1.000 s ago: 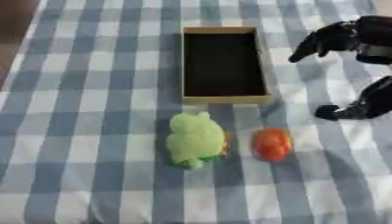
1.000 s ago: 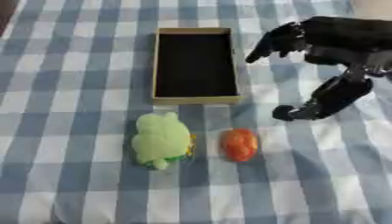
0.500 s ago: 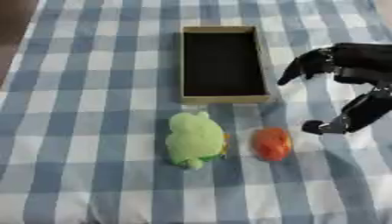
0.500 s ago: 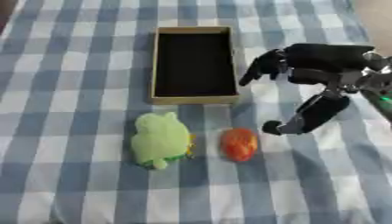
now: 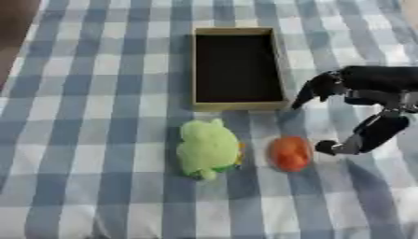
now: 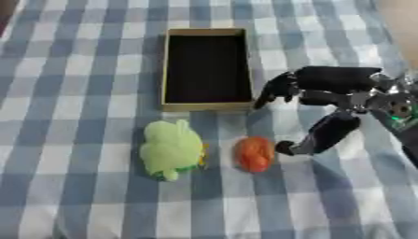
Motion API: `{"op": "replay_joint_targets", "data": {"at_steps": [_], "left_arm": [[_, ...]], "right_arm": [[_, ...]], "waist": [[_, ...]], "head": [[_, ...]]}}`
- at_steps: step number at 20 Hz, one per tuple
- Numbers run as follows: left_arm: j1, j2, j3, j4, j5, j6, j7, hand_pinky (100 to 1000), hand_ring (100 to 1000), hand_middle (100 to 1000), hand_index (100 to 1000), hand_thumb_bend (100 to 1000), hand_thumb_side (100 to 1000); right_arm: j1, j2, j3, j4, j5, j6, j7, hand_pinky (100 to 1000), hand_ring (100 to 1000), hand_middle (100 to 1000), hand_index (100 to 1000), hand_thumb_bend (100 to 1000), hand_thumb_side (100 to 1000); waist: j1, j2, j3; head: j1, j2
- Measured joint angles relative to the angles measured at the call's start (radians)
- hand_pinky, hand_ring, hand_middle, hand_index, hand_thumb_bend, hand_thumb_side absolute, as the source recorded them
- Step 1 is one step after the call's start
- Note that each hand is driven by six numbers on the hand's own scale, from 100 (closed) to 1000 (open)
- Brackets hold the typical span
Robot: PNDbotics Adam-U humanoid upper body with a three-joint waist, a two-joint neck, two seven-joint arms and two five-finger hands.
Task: Pick up objects on the table and place them in the box.
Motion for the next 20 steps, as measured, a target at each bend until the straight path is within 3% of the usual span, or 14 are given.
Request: {"op": "replay_joint_targets", "data": {"at_steps": [20], "left_arm": [[0.0,-0.008,0.0,0.0,0.0,-0.003,-0.003,836,815,712,836,133,694]], "right_arm": [[0.013,0.046,0.019,0.003,0.015,-0.029,0.054,662,793,749,828,375,309]], "waist": [[-0.001,0.001,-0.002]], "head": [[-0.004,0.0]]}}
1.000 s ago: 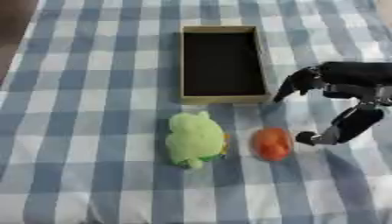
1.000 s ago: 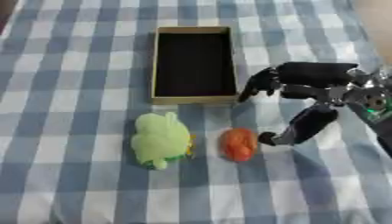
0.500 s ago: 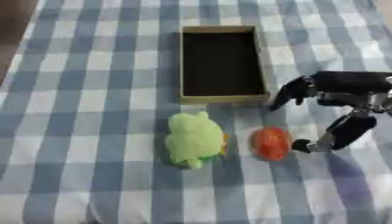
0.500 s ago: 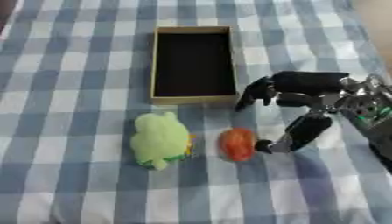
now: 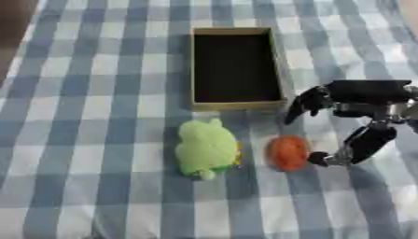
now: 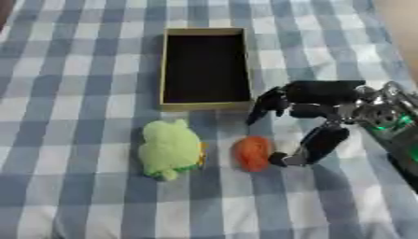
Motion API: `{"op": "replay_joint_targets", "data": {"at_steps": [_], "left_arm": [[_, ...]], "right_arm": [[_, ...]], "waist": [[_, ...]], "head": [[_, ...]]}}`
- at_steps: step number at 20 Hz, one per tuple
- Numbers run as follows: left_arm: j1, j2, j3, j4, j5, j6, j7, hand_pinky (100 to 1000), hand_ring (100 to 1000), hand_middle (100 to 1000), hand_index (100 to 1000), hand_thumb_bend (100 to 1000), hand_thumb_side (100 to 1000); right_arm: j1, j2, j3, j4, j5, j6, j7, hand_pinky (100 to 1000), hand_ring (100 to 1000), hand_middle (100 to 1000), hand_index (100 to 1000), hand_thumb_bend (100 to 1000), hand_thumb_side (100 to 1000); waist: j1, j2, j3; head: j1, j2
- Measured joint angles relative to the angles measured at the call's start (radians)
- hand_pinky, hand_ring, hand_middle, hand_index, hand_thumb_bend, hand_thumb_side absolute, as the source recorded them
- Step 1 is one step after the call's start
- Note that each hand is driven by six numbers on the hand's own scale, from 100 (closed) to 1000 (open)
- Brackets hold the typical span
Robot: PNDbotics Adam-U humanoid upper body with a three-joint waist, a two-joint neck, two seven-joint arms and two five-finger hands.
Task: Pick up objects on the table and place them in the box.
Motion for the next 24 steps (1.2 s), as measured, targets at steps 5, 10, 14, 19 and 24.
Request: {"op": "replay_joint_targets", "data": {"at_steps": [5,10,14,19,24], "left_arm": [[0.0,0.0,0.0,0.0,0.0,-0.002,-0.002,836,815,713,836,131,696],[-0.001,0.0,0.0,0.0,0.0,-0.002,-0.002,836,815,714,836,131,695],[-0.003,0.0,0.0,0.0,0.0,-0.003,-0.004,836,815,714,836,130,696],[-0.006,-0.001,0.0,0.0,0.001,-0.003,-0.005,836,816,715,836,127,696],[-0.007,-0.001,0.0,0.0,0.001,-0.004,-0.006,836,816,716,836,127,696]], "right_arm": [[0.013,0.011,0.013,0.011,0.04,-0.016,0.006,672,796,754,829,387,313],[0.014,0.027,0.02,0.027,0.068,-0.03,0.007,668,795,754,828,372,317],[0.014,0.04,0.024,0.037,0.083,-0.034,0.003,671,793,750,824,378,315],[0.014,0.056,0.025,0.048,0.126,-0.037,-0.026,651,771,712,798,368,301],[0.014,0.064,0.03,0.054,0.155,-0.039,-0.063,615,734,657,755,308,280]], "waist": [[0.0,0.0,0.001],[0.0,0.0,0.003],[0.0,0.0,0.004],[0.0,0.0,0.007],[0.0,0.0,0.008]], "head": [[-0.001,0.0],[-0.003,0.0],[-0.004,0.0],[-0.004,0.0],[-0.004,0.0]]}}
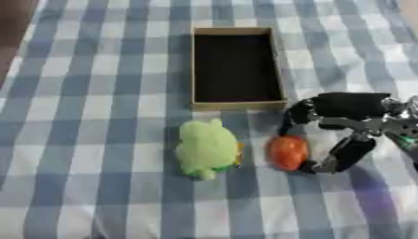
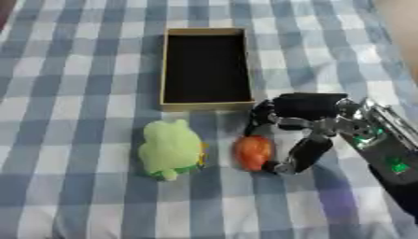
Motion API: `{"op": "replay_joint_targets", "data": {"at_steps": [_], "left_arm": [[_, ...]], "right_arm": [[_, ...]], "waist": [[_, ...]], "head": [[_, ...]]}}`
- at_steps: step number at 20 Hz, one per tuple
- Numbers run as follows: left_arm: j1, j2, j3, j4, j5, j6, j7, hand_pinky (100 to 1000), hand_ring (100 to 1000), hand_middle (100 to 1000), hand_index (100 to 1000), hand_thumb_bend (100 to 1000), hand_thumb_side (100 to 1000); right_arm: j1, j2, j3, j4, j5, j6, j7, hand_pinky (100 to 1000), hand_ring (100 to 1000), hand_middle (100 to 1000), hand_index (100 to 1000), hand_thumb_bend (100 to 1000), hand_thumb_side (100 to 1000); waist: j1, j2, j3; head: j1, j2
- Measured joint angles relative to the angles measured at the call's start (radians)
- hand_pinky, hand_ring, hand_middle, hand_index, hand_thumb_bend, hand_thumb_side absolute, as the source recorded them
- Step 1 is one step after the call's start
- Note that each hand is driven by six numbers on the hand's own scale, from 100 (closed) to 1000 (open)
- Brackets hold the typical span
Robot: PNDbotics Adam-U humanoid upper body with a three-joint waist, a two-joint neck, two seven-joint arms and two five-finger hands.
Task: Pick up objects on the table and place them in the box.
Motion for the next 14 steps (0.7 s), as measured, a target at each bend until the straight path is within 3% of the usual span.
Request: {"op": "replay_joint_targets", "data": {"at_steps": [7,14], "left_arm": [[0.0,0.0,0.0,0.0,0.0,0.002,-0.005,837,817,716,836,126,695],[0.0,0.0,0.0,0.0,0.0,0.003,-0.006,837,817,717,836,128,693]], "right_arm": [[0.0,0.0,0.001,0.0,-0.001,0.006,-0.015,568,666,565,667,263,218],[0.0,-0.002,0.0,-0.011,-0.031,0.016,-0.017,542,652,567,668,211,203]], "waist": [[0.0,0.0,0.0],[-0.004,0.0,-0.002]], "head": [[0.0,0.0],[0.001,0.0]]}}
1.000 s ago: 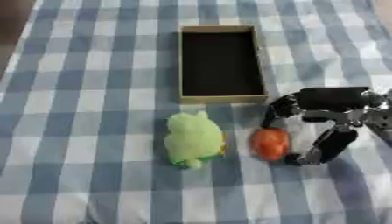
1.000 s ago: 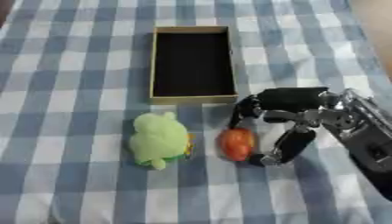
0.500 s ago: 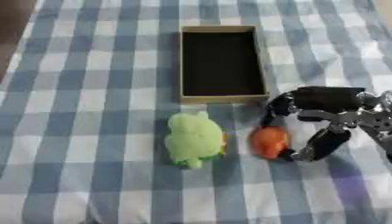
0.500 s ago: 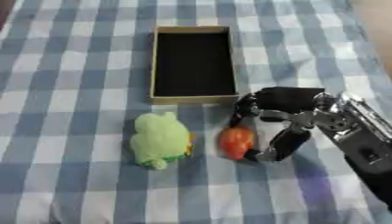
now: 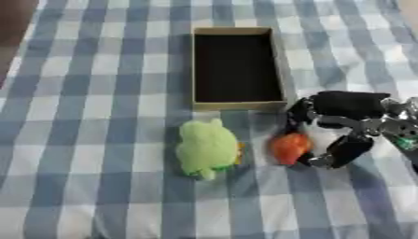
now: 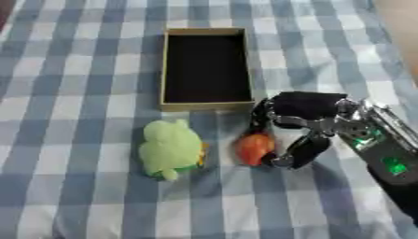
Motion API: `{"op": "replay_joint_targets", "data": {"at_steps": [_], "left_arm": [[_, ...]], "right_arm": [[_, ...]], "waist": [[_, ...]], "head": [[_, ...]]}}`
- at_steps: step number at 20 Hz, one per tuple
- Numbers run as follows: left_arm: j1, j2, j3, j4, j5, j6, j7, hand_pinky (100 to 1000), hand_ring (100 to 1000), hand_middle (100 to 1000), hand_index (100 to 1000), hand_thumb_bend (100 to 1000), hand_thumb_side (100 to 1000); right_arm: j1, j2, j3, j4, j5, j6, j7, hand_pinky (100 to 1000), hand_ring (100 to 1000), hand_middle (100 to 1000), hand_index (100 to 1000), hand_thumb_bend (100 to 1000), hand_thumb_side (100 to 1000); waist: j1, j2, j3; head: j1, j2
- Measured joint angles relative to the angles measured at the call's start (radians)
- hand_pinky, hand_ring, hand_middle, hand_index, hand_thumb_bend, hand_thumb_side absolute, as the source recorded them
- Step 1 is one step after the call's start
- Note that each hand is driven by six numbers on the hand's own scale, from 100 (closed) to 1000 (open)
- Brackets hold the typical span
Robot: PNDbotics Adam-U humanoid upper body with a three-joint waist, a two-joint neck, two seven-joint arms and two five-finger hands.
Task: Pick up objects on the table and place them in the box.
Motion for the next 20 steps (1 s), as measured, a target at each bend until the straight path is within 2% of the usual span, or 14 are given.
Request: {"op": "replay_joint_targets", "data": {"at_steps": [3,12,16,20], "left_arm": [[0.0,0.0,0.0,0.0,0.0,0.0,0.0,837,817,717,837,128,693],[0.001,0.0,0.0,0.0,0.0,0.0,0.0,838,817,718,837,130,691],[0.001,0.0,0.0,0.0,0.0,0.0,0.0,837,817,718,837,129,691],[0.001,0.0,0.0,0.0,0.0,0.0,-0.001,838,818,718,837,126,693]], "right_arm": [[-0.009,-0.015,-0.005,-0.015,-0.047,0.016,0.015,542,652,567,668,218,193],[-0.082,-0.085,-0.064,-0.08,-0.192,0.083,0.032,509,630,566,669,201,133],[-0.139,-0.104,-0.094,-0.094,-0.233,0.112,0.02,499,623,565,669,214,100],[-0.223,-0.106,-0.099,-0.086,-0.244,0.133,0.012,497,620,567,670,235,100]], "waist": [[-0.003,-0.002,-0.004],[-0.007,-0.011,-0.011],[-0.008,-0.011,-0.013],[-0.007,-0.011,-0.009]], "head": [[0.001,0.0],[0.008,0.0],[0.008,0.0],[0.004,0.0]]}}
